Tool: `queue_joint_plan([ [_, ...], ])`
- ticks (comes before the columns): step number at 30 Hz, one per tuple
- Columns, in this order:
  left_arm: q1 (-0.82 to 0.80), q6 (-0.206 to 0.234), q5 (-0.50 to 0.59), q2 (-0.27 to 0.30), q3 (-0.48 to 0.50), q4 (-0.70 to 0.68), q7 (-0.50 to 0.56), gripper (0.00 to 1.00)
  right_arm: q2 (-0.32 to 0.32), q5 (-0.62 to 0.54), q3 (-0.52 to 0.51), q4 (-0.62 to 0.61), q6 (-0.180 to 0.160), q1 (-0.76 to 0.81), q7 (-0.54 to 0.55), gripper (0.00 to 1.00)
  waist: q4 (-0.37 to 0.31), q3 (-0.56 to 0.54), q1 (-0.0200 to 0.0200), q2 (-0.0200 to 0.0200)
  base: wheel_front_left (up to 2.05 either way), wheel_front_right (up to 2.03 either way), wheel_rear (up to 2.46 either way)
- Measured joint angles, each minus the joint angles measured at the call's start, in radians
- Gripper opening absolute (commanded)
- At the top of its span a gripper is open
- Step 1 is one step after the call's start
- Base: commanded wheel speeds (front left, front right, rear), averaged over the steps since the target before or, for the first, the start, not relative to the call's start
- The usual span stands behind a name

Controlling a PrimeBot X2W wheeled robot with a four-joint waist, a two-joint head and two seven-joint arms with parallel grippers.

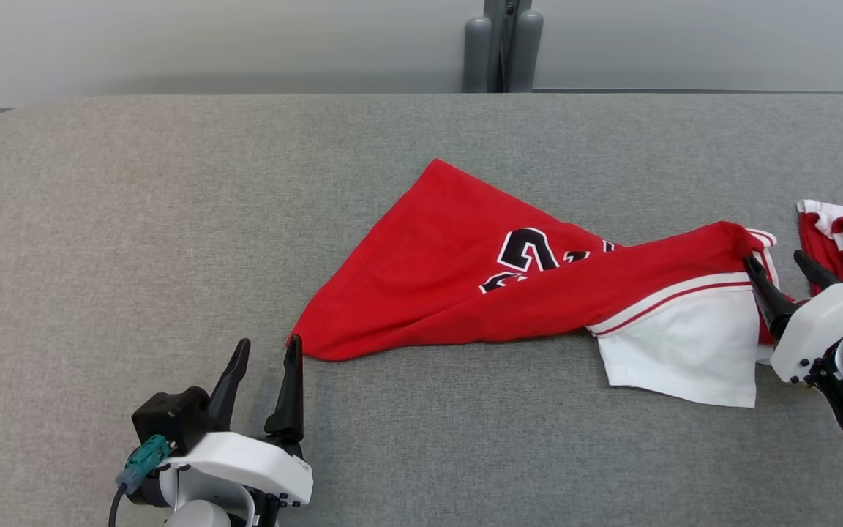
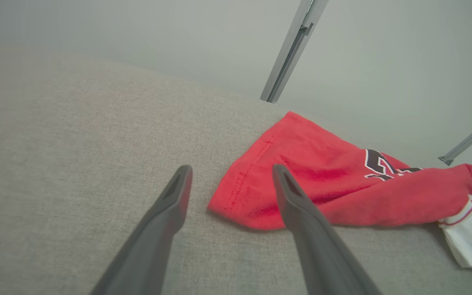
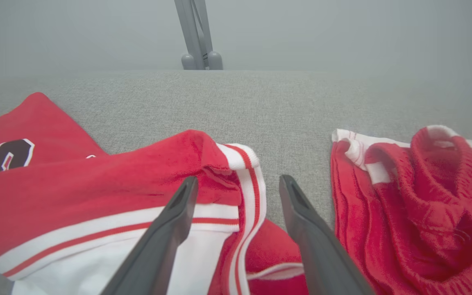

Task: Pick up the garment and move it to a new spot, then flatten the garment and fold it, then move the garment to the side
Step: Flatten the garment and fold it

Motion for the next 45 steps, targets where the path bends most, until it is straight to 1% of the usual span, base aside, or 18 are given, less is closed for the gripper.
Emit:
queue_joint_plan([
  [6, 0.002, 0.002, 0.0, 0.007, 0.001, -0.014, -0.002, 1.0, -0.045, 0.047, 0.027, -0.081, 0.0, 0.05, -0.099, 1.0, -0.047, -0.019, 0.0, 0.0, 0.0, 0.0, 0.0],
  [7, 0.004, 0.005, 0.008, 0.013, -0.001, -0.024, -0.005, 1.0, -0.058, 0.057, 0.027, -0.113, 0.0, 0.073, -0.125, 1.0, -0.062, -0.027, -0.0001, 0.0, 0.0, 0.0, 0.0],
  [8, 0.004, 0.005, 0.008, 0.013, -0.001, -0.024, -0.005, 1.0, -0.058, 0.057, 0.027, -0.113, 0.0, 0.073, -0.125, 1.0, -0.062, -0.027, -0.0001, 0.0, 0.0, 0.0, 0.0],
  [9, 0.006, 0.009, 0.014, 0.016, -0.001, -0.037, -0.005, 1.0, -0.066, 0.062, 0.013, -0.146, 0.0, 0.099, -0.149, 1.0, -0.074, -0.037, -0.0001, 0.0, 0.0, 0.0, 0.0],
  [12, 0.01, 0.011, 0.016, 0.019, -0.004, -0.049, -0.009, 1.0, -0.066, 0.061, -0.011, -0.182, 0.0, 0.129, -0.165, 1.0, -0.083, -0.048, 0.0, 0.0, 0.0, 0.0, 0.0],
  [16, 0.023, 0.018, 0.018, 0.027, -0.006, -0.066, -0.008, 1.0, -0.054, 0.021, -0.085, -0.257, 0.0, 0.195, -0.175, 1.0, -0.096, -0.07, -0.0001, 0.0, 0.0, 0.0, 0.0],
  [21, 0.053, 0.03, 0.018, 0.036, -0.007, -0.091, -0.003, 1.0, 0.0, -0.076, -0.228, -0.378, 0.0, 0.302, -0.179, 1.0, -0.101, -0.098, 0.0, 0.0, 0.0, 0.0, 0.0],
  [26, 0.105, 0.053, 0.014, 0.048, 0.012, -0.121, -0.004, 1.0, 0.091, -0.199, -0.356, -0.5, 0.0, 0.431, -0.179, 1.0, -0.096, -0.126, -0.0001, 0.0, 0.0, 0.0, 0.0],
  [30, 0.148, 0.073, 0.013, 0.068, 0.032, -0.152, -0.005, 1.0, 0.168, -0.294, -0.431, -0.582, 0.0, 0.507, -0.18, 1.0, -0.091, -0.145, -0.0001, 0.0, 0.0, 0.0, 0.0],
  [34, 0.198, 0.094, 0.005, 0.077, 0.051, -0.189, -0.009, 1.0, 0.235, -0.369, -0.475, -0.649, 0.0, 0.561, -0.164, 1.0, -0.085, -0.166, 0.0, 0.0, 0.0, 0.0, 0.0],
  [37, 0.238, 0.102, 0.003, 0.081, 0.054, -0.215, -0.009, 1.0, 0.277, -0.402, -0.495, -0.689, 0.0, 0.595, -0.145, 1.0, -0.08, -0.182, -0.0001, 0.0, 0.0, 0.0, 0.0],
  [41, 0.276, 0.108, 0.001, 0.089, 0.054, -0.234, -0.001, 1.0, 0.313, -0.429, -0.511, -0.724, 0.0, 0.631, -0.12, 1.0, -0.069, -0.197, 0.0, 0.0, 0.0, 0.0, 0.0],
  [45, 0.29, 0.115, -0.003, 0.094, 0.054, -0.242, 0.0, 1.0, 0.332, -0.439, -0.517, -0.742, 0.0, 0.656, -0.102, 1.0, -0.061, -0.207, 0.0, 0.0, 0.0, 0.0, 0.0],
])
